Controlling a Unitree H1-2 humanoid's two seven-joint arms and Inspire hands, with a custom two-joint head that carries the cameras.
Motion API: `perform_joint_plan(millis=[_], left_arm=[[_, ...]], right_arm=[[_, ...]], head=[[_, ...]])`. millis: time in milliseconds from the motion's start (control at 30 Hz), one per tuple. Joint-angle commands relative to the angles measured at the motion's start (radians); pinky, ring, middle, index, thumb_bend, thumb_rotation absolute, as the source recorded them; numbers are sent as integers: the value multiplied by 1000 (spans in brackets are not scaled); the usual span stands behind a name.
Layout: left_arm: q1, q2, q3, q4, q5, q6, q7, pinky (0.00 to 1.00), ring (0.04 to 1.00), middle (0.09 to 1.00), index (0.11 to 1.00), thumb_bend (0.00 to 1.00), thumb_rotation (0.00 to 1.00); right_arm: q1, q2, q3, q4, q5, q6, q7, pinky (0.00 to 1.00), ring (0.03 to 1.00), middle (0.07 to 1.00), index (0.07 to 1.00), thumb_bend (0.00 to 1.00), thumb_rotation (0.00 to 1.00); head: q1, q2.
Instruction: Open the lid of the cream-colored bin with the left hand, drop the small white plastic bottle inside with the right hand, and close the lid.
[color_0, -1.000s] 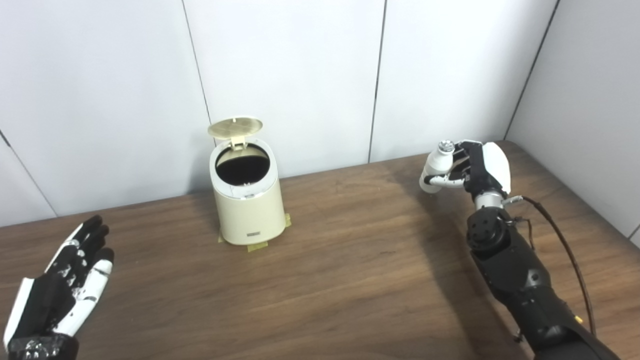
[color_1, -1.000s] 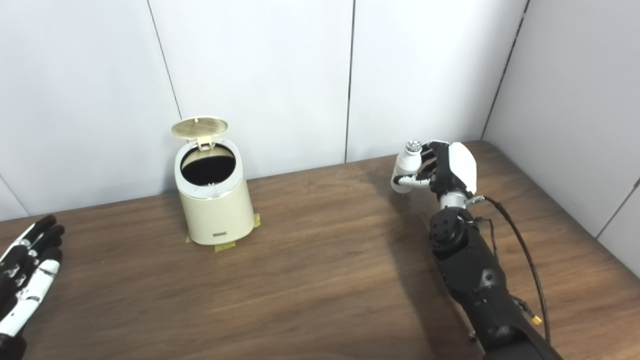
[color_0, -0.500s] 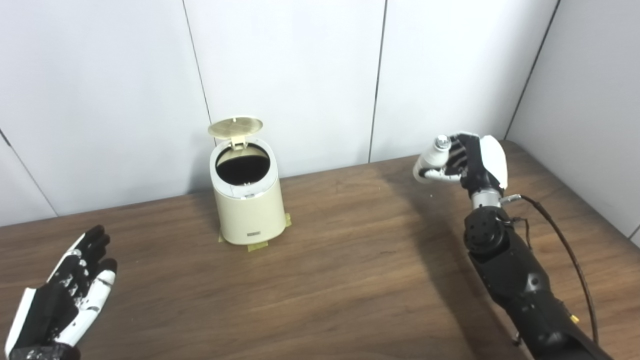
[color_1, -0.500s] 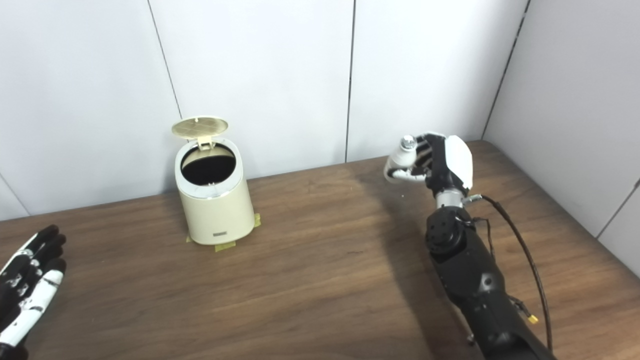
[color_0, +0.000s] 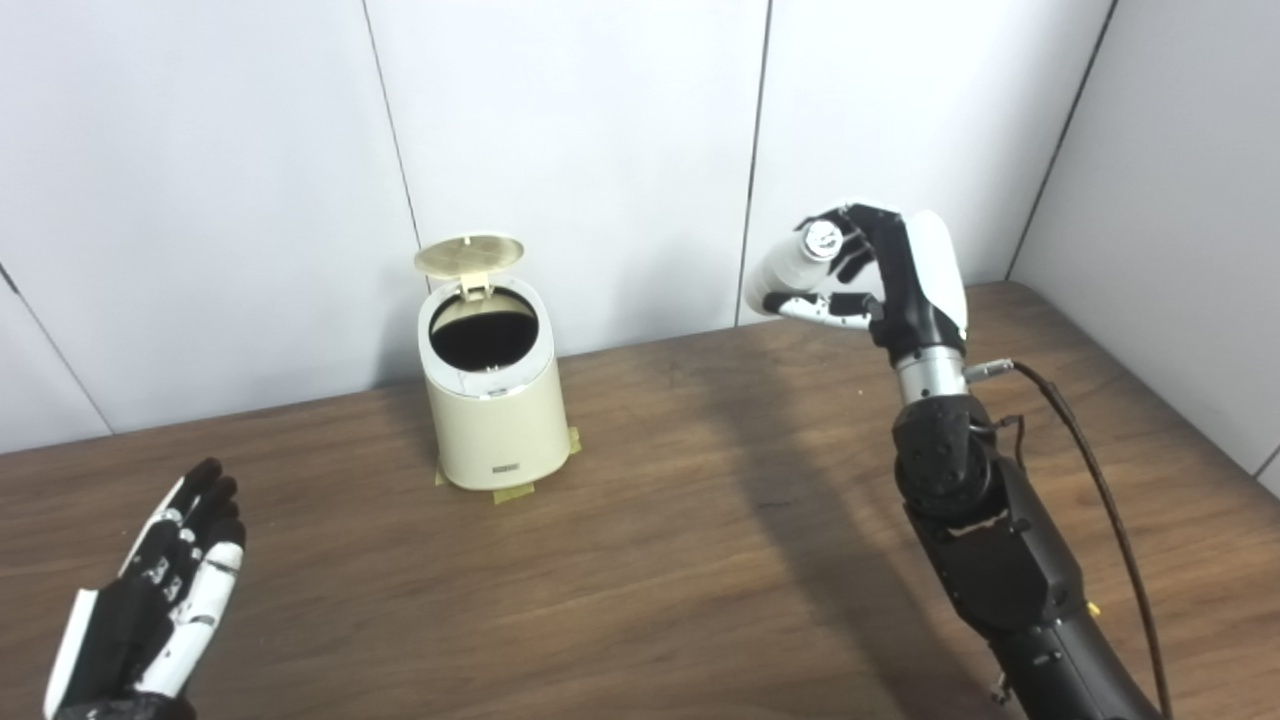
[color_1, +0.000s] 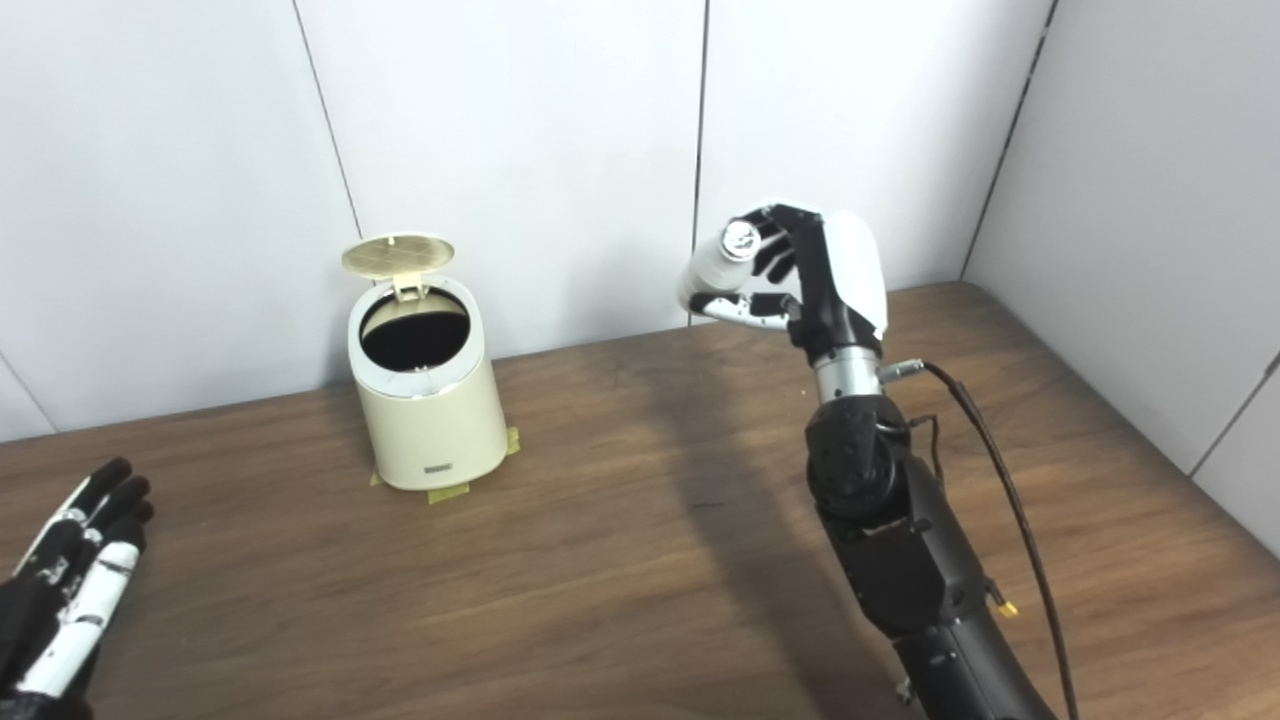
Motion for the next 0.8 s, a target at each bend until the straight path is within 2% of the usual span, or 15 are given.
perform_joint_plan(millis=[0,100,167,300,500,667,767], left_arm=[[-10,-11,-7,-10,33,-18,2,975,942,926,953,303,471],[1,-25,-15,8,65,-39,-4,950,924,910,928,335,492],[7,-34,-18,20,76,-53,-11,946,922,907,922,355,497],[18,-43,-23,49,86,-90,-28,997,932,903,913,427,525],[26,-66,-31,85,99,-132,-31,983,915,892,902,481,529],[36,-97,-44,100,117,-156,-24,887,890,874,884,510,501],[40,-111,-57,103,130,-159,-17,883,884,864,881,518,511]], right_arm=[[-56,4,10,-61,-24,-21,13,378,438,506,486,504,0],[-69,25,34,-95,-49,-25,37,362,432,503,498,503,0],[-78,44,50,-104,-70,-22,40,394,462,485,482,504,0],[-103,94,76,-112,-92,-2,61,355,434,492,500,503,0],[-151,140,116,-59,-94,-52,72,364,423,498,500,502,0],[-185,161,134,-6,-71,-93,84,365,425,498,490,503,0],[-204,173,148,27,-84,-110,79,357,425,496,494,502,0]], head=[[18,-2],[33,-7],[43,-10],[65,-15],[108,-22],[143,-24],[158,-23]])
